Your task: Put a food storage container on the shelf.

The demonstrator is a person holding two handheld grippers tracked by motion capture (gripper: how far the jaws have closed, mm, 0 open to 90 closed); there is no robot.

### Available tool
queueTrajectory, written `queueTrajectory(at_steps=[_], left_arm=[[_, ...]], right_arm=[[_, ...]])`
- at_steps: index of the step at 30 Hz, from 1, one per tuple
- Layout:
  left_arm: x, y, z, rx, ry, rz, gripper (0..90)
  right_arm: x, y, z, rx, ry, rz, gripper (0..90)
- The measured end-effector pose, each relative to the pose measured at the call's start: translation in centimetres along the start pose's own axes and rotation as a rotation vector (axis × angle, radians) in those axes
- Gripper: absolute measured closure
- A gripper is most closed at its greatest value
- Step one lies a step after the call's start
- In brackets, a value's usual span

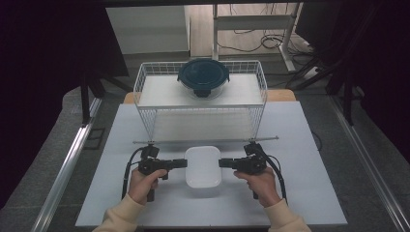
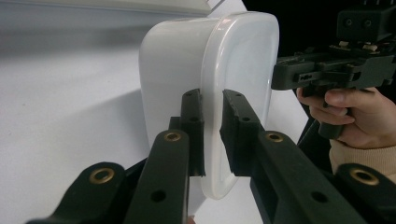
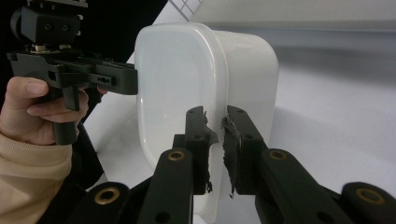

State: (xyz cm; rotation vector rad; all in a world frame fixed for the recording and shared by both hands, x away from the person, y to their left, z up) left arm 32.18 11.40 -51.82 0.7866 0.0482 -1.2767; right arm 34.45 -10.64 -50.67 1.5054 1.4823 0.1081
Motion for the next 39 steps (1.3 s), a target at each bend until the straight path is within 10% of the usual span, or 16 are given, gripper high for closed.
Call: queueTrajectory(at_steps=[39], left_arm=[[-4.0, 3.0, 6.0, 0.211, 0.001, 0.109, 79.7]], right_arm=[[-4.6, 4.4, -5.4, -0.231, -0.043, 0.129, 79.7]])
Point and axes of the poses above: each handheld gripper's, and its own axes: x roughly forward along the jaws, y roughly out of its top, z roughly to its right, the point moved 7 cm from there along x, roughly forward along the jaws, and after that the axes turned 6 degrees about -x, right-handed, at the moved point
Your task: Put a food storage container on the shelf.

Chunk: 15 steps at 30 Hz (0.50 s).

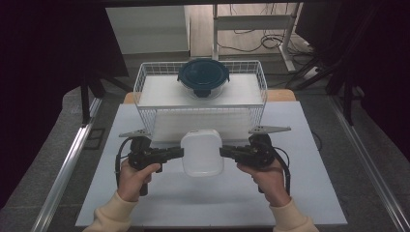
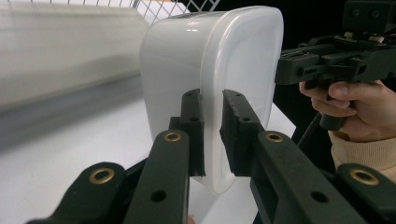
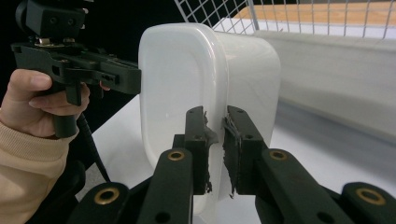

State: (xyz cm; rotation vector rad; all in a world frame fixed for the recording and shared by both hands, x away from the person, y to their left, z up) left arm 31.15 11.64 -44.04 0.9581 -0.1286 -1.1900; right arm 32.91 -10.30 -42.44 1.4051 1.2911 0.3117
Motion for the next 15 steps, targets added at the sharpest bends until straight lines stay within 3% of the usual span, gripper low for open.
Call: queueTrajectory(at_steps=[9, 15], left_arm=[[-0.8, 2.9, 1.7, 0.052, 0.006, 0.023, 79.5], [-1.5, 4.4, 2.3, 0.058, 0.001, 0.038, 79.3]], right_arm=[[-1.5, 3.1, -0.6, -0.043, -0.022, 0.025, 79.8], [-2.1, 5.0, -1.2, -0.063, -0.029, 0.030, 79.9]])
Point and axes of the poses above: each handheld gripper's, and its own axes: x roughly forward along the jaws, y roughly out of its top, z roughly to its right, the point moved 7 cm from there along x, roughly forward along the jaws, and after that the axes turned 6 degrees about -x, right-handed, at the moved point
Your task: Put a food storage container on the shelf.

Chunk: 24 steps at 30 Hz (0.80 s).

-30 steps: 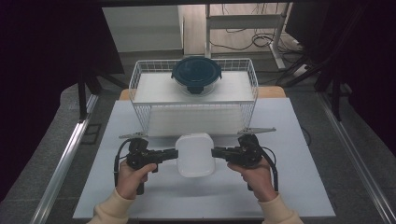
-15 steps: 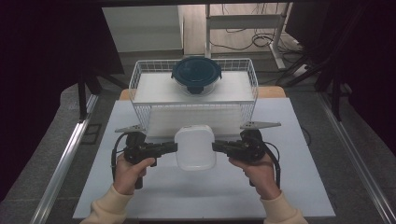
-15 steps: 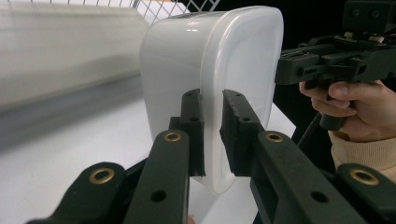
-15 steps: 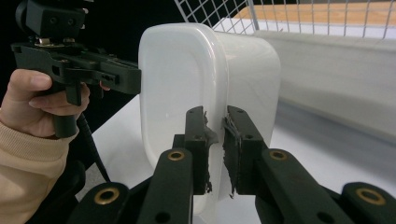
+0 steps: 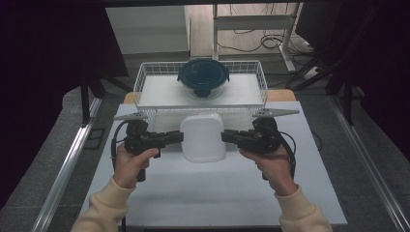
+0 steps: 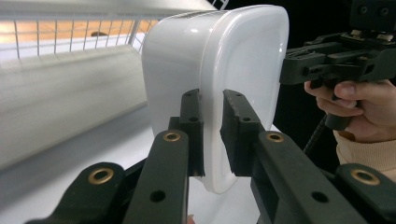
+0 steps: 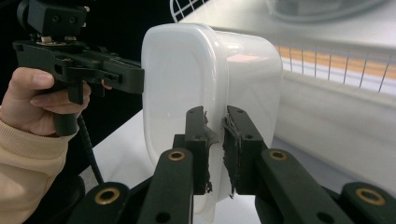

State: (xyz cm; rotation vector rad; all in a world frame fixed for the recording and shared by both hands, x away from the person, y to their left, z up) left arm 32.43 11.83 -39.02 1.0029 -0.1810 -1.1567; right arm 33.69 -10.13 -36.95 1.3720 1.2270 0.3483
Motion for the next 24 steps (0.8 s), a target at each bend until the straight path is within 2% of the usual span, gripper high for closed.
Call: queueTrajectory(at_steps=[6, 11, 16, 24], left_arm=[[-0.4, 1.4, 0.1, 0.007, 0.007, 0.007, 78.9], [-0.7, 2.7, 0.3, 0.010, 0.008, 0.013, 78.9], [-1.3, 4.2, 0.9, 0.037, 0.024, 0.022, 78.9], [-1.5, 6.0, 1.1, 0.043, 0.033, 0.016, 78.9]], right_arm=[[-0.1, 2.0, -0.3, -0.031, -0.024, -0.007, 79.8], [-0.2, 3.1, -0.3, -0.037, -0.026, -0.007, 79.8], [-0.4, 4.9, -0.2, -0.061, -0.036, 0.005, 79.8], [-0.4, 6.4, 0.2, -0.058, -0.036, 0.014, 79.8]])
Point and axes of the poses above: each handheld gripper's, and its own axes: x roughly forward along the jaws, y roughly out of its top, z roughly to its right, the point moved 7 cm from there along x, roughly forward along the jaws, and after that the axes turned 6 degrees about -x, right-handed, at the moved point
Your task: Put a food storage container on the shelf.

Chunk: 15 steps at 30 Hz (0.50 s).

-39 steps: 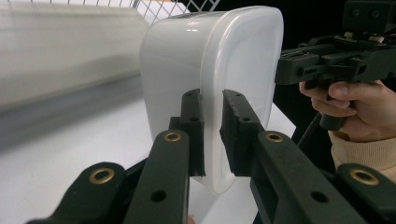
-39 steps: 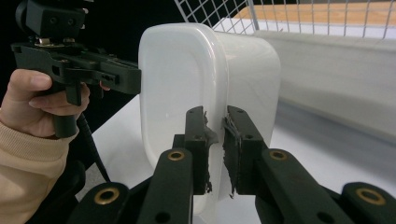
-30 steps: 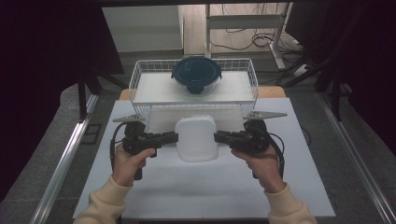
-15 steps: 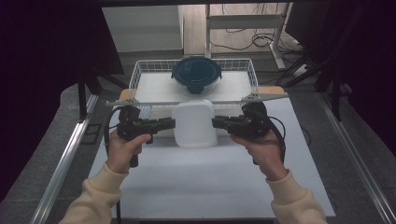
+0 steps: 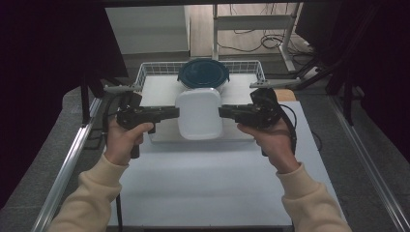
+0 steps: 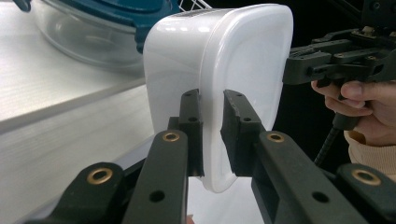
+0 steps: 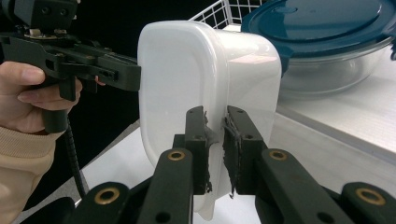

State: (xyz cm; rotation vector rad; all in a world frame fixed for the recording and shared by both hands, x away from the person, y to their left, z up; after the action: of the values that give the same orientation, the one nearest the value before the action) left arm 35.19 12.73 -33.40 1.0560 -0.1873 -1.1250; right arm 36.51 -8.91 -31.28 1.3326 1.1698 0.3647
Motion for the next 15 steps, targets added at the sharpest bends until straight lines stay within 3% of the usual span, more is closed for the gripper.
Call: queueTrajectory(at_steps=[15], left_arm=[[-0.3, 2.9, 0.7, 0.015, 0.009, 0.007, 78.9]], right_arm=[[-0.5, 2.7, 0.8, -0.015, -0.007, 0.007, 79.8]])
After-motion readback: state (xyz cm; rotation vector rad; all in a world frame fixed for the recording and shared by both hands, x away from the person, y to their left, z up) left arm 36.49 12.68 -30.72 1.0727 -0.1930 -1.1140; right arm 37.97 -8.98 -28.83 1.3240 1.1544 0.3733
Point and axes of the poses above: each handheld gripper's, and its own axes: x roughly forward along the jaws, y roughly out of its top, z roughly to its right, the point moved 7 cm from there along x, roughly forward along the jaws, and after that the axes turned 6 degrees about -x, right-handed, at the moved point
